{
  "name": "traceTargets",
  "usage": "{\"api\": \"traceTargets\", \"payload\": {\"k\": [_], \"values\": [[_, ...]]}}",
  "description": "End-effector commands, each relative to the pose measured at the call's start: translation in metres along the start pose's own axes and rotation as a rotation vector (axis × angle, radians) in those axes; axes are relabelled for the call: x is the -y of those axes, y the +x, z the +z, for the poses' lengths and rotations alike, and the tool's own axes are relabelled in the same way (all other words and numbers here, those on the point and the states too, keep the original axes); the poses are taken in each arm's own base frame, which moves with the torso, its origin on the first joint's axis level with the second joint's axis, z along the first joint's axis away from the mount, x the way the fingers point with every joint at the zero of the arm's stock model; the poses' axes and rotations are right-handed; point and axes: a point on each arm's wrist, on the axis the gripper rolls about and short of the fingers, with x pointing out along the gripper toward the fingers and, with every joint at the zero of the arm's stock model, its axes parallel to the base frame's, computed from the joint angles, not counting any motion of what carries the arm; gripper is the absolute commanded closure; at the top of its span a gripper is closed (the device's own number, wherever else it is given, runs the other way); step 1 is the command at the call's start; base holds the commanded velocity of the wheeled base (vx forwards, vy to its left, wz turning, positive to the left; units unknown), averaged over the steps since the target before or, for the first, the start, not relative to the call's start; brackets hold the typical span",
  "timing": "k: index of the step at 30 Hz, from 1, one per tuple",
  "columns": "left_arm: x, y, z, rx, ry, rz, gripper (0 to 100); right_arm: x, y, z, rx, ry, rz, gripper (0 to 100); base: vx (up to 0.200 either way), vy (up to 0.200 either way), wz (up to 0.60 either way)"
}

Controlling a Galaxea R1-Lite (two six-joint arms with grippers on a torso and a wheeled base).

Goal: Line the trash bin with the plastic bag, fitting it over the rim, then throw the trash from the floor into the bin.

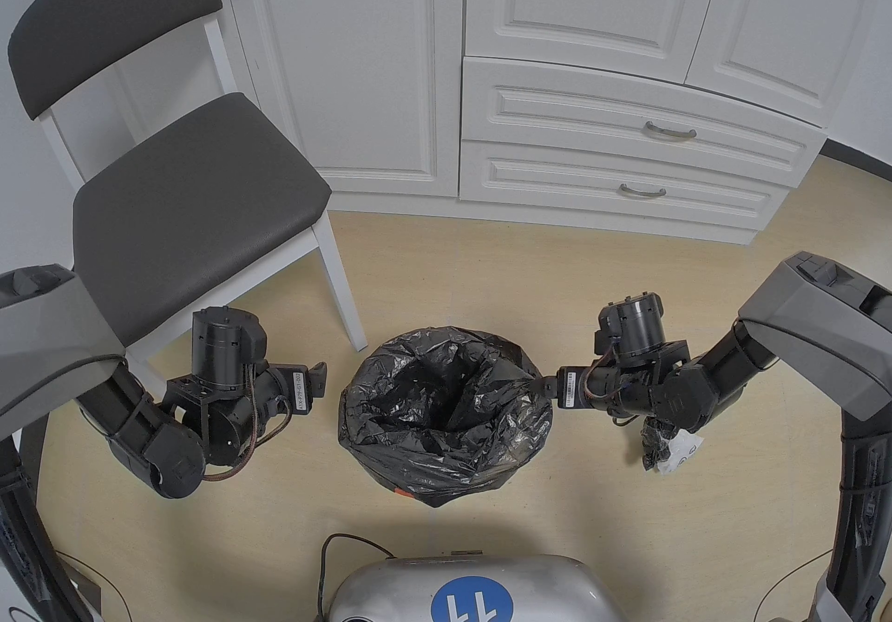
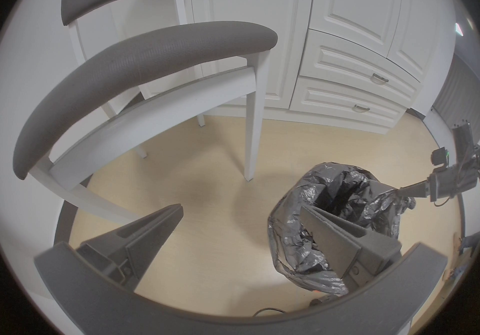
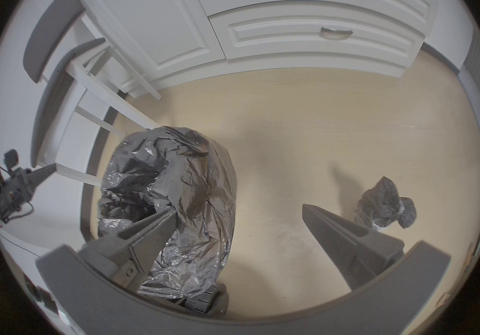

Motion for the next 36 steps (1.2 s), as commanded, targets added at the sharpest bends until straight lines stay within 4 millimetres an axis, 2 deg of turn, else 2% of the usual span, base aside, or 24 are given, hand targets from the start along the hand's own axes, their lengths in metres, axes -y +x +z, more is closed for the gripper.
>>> {"api": "traceTargets", "payload": {"k": [1, 5, 6, 10, 15, 21, 27, 31, 36], "values": [[0.006, -0.001, -0.002, 0.009, 0.012, 0.048, 0, 0.031, 0.007, 0.010, 0.005, 0.053, 0.035, 0, 0.000, 0.000, 0.00], [0.011, -0.010, -0.003, 0.018, -0.016, 0.036, 0, 0.042, 0.006, 0.007, -0.024, 0.066, 0.056, 0, 0.000, 0.000, 0.00], [0.010, -0.016, -0.012, 0.006, -0.039, 0.040, 0, 0.045, 0.007, 0.001, -0.045, 0.066, 0.060, 0, 0.000, 0.000, 0.00], [-0.005, -0.032, -0.017, 0.023, 0.001, 0.070, 0, 0.070, 0.011, -0.003, -0.074, 0.101, 0.060, 0, 0.000, 0.000, 0.00], [-0.025, -0.031, -0.016, 0.045, -0.012, 0.128, 0, 0.087, 0.032, -0.023, -0.139, 0.108, 0.070, 0, 0.000, 0.000, 0.00], [-0.038, -0.032, -0.020, 0.035, -0.023, 0.167, 0, 0.086, 0.039, -0.023, -0.124, 0.105, 0.080, 0, 0.000, 0.000, 0.00], [-0.040, -0.033, -0.019, 0.079, -0.041, 0.165, 0, 0.084, 0.057, -0.034, -0.148, 0.095, 0.082, 0, 0.000, 0.000, 0.00], [-0.037, -0.036, -0.025, 0.069, -0.027, 0.149, 0, 0.076, 0.068, -0.043, -0.164, 0.077, 0.089, 0, 0.000, 0.000, 0.00], [-0.025, -0.034, -0.031, 0.050, -0.002, 0.116, 0, 0.064, 0.070, -0.047, -0.174, 0.060, 0.110, 0, 0.000, 0.000, 0.00]]}}
